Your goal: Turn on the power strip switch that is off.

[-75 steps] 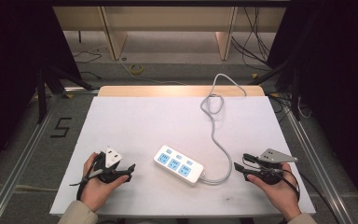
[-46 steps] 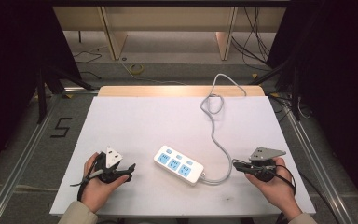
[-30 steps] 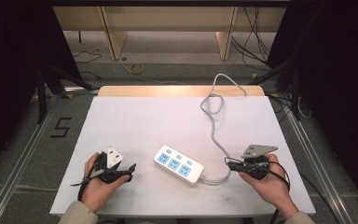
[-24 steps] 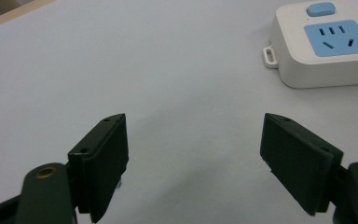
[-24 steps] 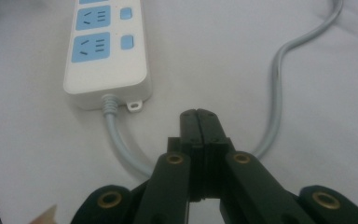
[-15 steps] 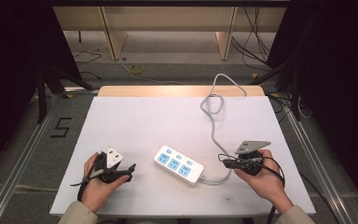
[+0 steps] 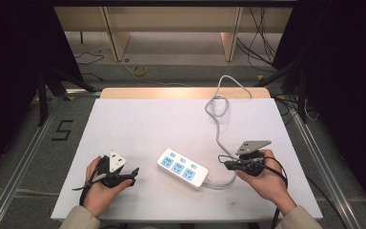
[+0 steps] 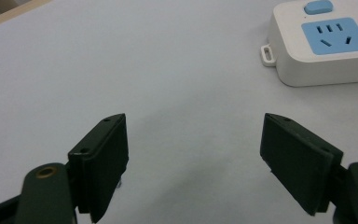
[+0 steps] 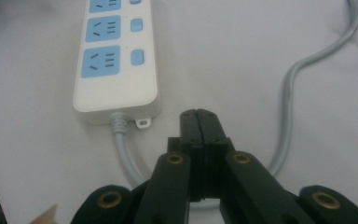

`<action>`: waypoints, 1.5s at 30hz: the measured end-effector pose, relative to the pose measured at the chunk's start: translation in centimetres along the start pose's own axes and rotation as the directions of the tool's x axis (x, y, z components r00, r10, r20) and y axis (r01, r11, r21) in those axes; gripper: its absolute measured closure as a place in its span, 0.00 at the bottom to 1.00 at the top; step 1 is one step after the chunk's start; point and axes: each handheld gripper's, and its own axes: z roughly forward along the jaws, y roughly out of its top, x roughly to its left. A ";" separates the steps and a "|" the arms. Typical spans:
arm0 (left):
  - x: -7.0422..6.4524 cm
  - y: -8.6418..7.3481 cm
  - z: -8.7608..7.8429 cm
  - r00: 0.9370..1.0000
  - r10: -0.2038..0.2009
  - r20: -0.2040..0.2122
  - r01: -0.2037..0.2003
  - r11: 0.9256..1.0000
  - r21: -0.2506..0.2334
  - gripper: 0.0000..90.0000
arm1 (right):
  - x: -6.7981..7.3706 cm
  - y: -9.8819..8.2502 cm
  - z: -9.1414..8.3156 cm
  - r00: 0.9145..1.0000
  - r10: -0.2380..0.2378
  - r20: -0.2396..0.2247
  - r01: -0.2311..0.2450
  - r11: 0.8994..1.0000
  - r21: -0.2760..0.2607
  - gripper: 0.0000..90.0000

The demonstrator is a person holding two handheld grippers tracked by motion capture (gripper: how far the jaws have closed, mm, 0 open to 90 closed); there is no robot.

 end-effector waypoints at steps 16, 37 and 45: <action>0.0 0.0 0.0 1.000 -0.005 0.002 0.005 1.000 0.000 0.26 | 0.3 1.5 0.9 1.000 -0.017 -0.013 0.018 0.999 0.030 1.00; -0.1 0.0 0.0 1.000 -0.006 0.002 0.006 1.000 -0.003 0.26 | 0.8 3.0 1.5 1.000 -0.019 -0.019 0.020 0.998 0.062 1.00; -0.1 0.0 0.0 1.000 -0.007 0.003 0.007 1.000 -0.005 0.26 | 0.9 3.5 1.8 1.000 -0.021 -0.024 0.023 0.997 0.076 1.00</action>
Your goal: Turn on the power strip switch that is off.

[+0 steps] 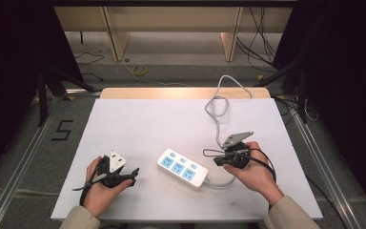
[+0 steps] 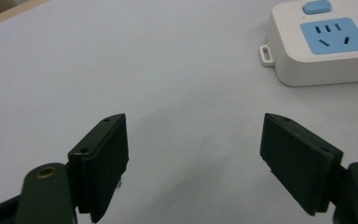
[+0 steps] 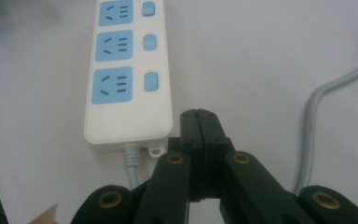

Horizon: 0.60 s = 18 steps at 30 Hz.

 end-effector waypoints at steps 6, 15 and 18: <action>0.0 0.0 0.0 1.000 -0.001 -0.001 0.001 1.000 0.000 0.26 | 0.2 0.5 0.2 1.000 -0.004 -0.004 0.004 1.000 0.006 1.00; 0.0 0.0 0.0 1.000 0.000 0.000 0.000 1.000 0.000 0.26 | 0.3 1.1 0.5 1.000 -0.017 -0.007 0.017 1.000 0.015 1.00; 0.0 0.0 0.0 1.000 0.000 0.000 0.000 1.000 0.002 0.26 | 0.3 1.3 0.6 1.000 -0.016 -0.006 0.016 1.000 0.015 1.00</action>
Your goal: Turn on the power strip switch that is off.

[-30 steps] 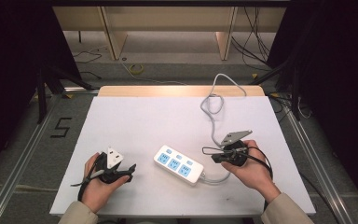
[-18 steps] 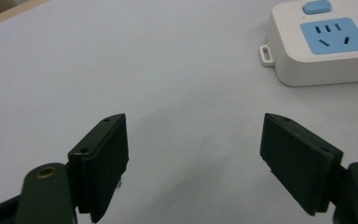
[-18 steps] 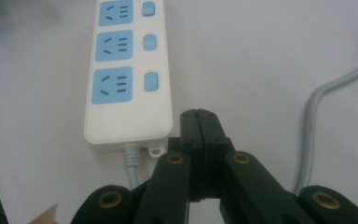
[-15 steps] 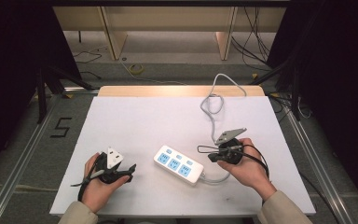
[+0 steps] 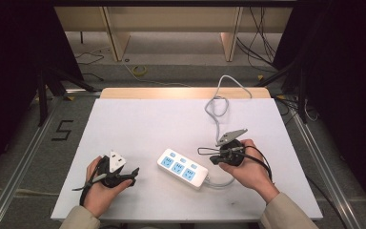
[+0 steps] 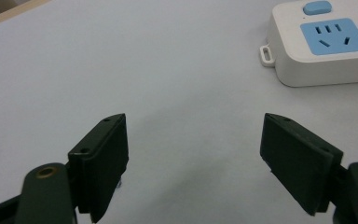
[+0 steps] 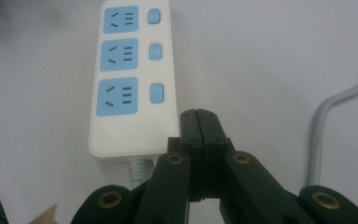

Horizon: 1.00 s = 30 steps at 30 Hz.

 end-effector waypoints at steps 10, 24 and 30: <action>-0.1 0.0 0.0 1.000 -0.003 0.000 0.003 1.000 -0.004 0.26 | 0.1 0.5 0.2 1.000 -0.006 -0.004 0.006 1.000 0.002 1.00; 0.0 0.0 0.0 1.000 -0.002 -0.001 0.002 1.000 -0.003 0.26 | 0.5 1.1 0.8 1.000 -0.011 -0.011 0.011 1.000 0.012 1.00; 0.0 0.0 0.0 1.000 -0.006 -0.002 0.006 1.000 0.001 0.26 | 0.6 1.4 1.1 1.000 -0.017 -0.014 0.017 1.000 0.012 1.00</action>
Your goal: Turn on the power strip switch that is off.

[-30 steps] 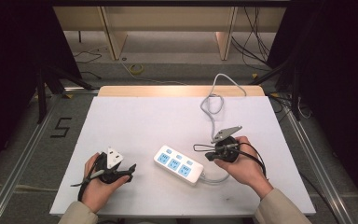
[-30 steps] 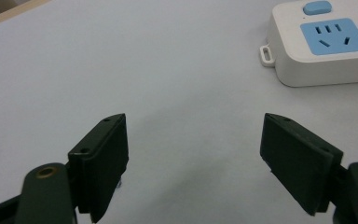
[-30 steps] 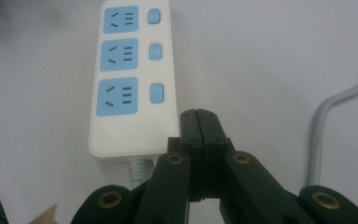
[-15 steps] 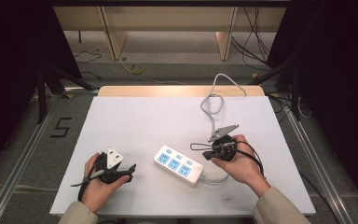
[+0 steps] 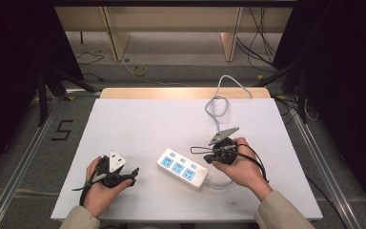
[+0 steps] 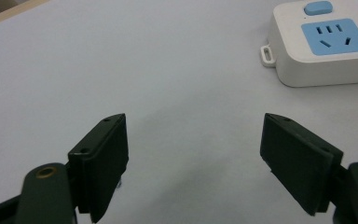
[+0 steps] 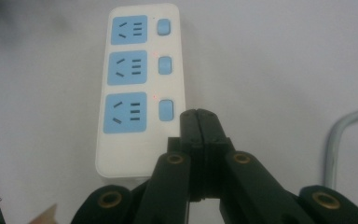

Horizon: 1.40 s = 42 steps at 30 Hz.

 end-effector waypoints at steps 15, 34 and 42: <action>0.0 0.0 0.0 1.000 0.002 -0.001 -0.002 1.000 -0.001 0.26 | 0.4 1.2 0.8 1.000 -0.012 -0.006 0.012 1.000 0.016 1.00; 0.0 0.0 0.0 1.000 0.004 0.001 -0.004 1.000 -0.003 0.26 | 0.5 2.5 1.6 0.999 -0.028 -0.015 0.028 0.999 0.040 1.00; 0.0 0.0 0.0 1.000 0.003 0.001 -0.003 1.000 -0.003 0.26 | 0.7 3.2 1.9 0.999 -0.034 -0.017 0.035 0.998 0.052 1.00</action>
